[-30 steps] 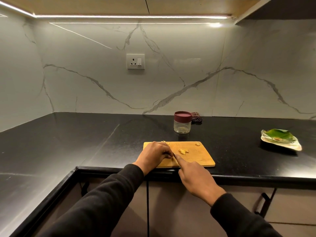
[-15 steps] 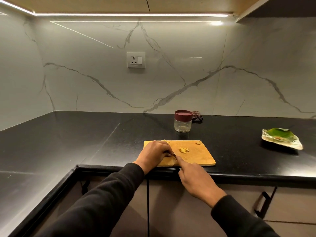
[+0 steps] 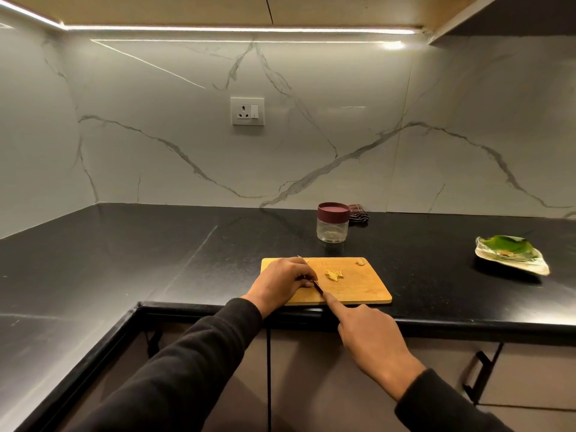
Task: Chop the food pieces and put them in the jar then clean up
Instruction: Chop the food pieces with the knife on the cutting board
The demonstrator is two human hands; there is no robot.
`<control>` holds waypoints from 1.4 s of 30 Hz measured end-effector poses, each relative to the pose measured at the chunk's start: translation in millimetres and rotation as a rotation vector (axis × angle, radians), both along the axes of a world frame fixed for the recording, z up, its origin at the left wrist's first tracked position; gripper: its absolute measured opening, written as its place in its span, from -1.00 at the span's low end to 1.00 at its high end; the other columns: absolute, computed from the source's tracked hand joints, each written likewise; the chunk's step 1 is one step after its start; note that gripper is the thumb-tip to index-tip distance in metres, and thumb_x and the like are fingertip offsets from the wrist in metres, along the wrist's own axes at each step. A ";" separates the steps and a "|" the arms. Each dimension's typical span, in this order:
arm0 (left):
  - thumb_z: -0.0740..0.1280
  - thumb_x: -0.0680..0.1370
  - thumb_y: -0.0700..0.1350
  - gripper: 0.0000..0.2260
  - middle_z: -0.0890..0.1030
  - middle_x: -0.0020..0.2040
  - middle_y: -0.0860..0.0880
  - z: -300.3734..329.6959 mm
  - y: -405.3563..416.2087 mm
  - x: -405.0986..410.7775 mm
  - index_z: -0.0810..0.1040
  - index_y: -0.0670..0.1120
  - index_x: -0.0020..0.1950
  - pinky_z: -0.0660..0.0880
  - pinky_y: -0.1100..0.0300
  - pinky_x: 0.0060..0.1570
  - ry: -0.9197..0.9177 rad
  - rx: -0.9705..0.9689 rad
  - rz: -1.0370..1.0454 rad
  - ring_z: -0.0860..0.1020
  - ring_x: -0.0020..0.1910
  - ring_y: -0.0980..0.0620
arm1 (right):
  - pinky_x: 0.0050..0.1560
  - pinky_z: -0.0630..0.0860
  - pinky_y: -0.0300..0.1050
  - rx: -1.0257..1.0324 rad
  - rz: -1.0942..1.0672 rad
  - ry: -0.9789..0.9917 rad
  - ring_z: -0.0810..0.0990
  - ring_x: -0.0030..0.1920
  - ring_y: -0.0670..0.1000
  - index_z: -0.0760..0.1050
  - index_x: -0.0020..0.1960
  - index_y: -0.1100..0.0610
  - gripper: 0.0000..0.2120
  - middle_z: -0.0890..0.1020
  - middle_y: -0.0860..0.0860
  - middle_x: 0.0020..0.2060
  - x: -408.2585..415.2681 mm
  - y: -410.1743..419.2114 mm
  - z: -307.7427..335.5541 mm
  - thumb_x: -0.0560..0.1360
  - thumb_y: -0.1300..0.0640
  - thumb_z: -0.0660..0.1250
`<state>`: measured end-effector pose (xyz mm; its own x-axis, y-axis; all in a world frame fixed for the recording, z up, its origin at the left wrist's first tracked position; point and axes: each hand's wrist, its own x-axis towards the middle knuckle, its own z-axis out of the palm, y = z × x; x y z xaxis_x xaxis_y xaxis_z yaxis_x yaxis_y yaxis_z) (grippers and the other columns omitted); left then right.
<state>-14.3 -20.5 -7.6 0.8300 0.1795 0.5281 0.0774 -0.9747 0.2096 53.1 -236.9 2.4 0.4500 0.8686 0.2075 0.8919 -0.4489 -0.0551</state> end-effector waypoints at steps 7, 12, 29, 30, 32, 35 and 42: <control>0.35 0.61 -0.20 -0.73 0.54 0.21 0.02 2.3 3.7 3.1 0.64 0.03 0.27 0.53 0.22 0.18 0.137 -0.013 -0.018 0.54 0.12 0.09 | -0.10 0.47 -0.11 0.002 -0.002 0.013 0.48 -0.18 -0.03 -0.12 0.64 -0.16 -0.43 0.47 -0.05 -0.17 -1.6 0.8 0.2 0.72 0.04 0.06; 0.31 0.63 -0.21 -0.61 0.51 0.22 0.02 2.9 5.1 6.8 0.48 0.07 0.44 0.50 0.23 0.18 0.186 -0.011 -0.009 0.51 0.13 0.09 | -0.05 0.52 -0.07 -0.005 0.007 0.015 0.57 -0.10 -0.01 -0.11 0.63 -0.17 -0.43 0.56 -0.01 -0.09 -0.7 0.4 -0.4 0.71 0.03 0.06; 0.37 0.60 -0.16 -0.78 0.61 0.10 0.03 -0.5 2.2 4.9 0.56 -0.01 0.23 0.56 0.23 0.08 0.045 -0.058 0.050 0.57 0.02 0.12 | -0.08 0.53 -0.12 0.070 0.006 0.109 0.55 -0.15 -0.07 -0.10 0.63 -0.17 -0.44 0.56 -0.06 -0.13 2.7 0.5 -5.4 0.71 0.01 0.06; 0.39 0.59 -0.15 -0.82 0.62 0.06 0.03 -1.0 1.7 4.1 0.56 -0.01 0.18 0.56 0.22 0.04 0.023 -0.059 0.055 0.58 -0.01 0.12 | -0.11 0.51 -0.14 0.084 0.007 0.129 0.54 -0.17 -0.08 -0.10 0.63 -0.17 -0.45 0.54 -0.07 -0.16 3.5 0.1 -5.6 0.71 0.01 0.05; 0.41 0.57 -0.15 -0.89 0.64 0.02 0.03 -2.0 2.3 2.8 0.60 -0.03 0.09 0.56 0.22 0.02 -0.001 -0.052 0.046 0.58 -0.04 0.12 | -0.20 0.43 -0.18 0.113 0.007 0.157 0.50 -0.23 -0.09 -0.10 0.63 -0.18 -0.45 0.50 -0.09 -0.22 5.3 -1.1 -5.7 0.71 0.01 0.03; 0.42 0.57 -0.14 -0.92 0.66 0.01 0.04 -2.2 2.7 2.0 0.67 -0.05 0.04 0.56 0.27 0.04 -0.007 -0.050 0.036 0.59 -0.04 0.13 | -0.29 0.35 -0.22 0.147 -0.012 0.191 0.47 -0.29 -0.10 -0.11 0.63 -0.16 -0.45 0.48 -0.10 -0.26 9.3 -3.0 -6.8 0.71 0.02 0.02; 0.42 0.56 -0.15 -0.93 0.65 0.01 0.06 -3.0 2.2 0.7 0.70 -0.05 0.01 0.54 0.31 0.04 -0.043 -0.047 0.018 0.59 -0.05 0.15 | -0.36 0.37 -0.21 0.158 -0.003 0.264 0.49 -0.31 -0.09 -0.04 0.63 -0.16 -0.46 0.49 -0.09 -0.28 8.6 2.1 -7.3 0.71 0.02 0.04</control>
<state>-13.7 -18.4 -10.6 0.8028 0.2196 0.5543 0.0849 -0.9623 0.2583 61.6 -234.8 -4.8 0.5089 0.8334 0.2155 0.8361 -0.4188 -0.3543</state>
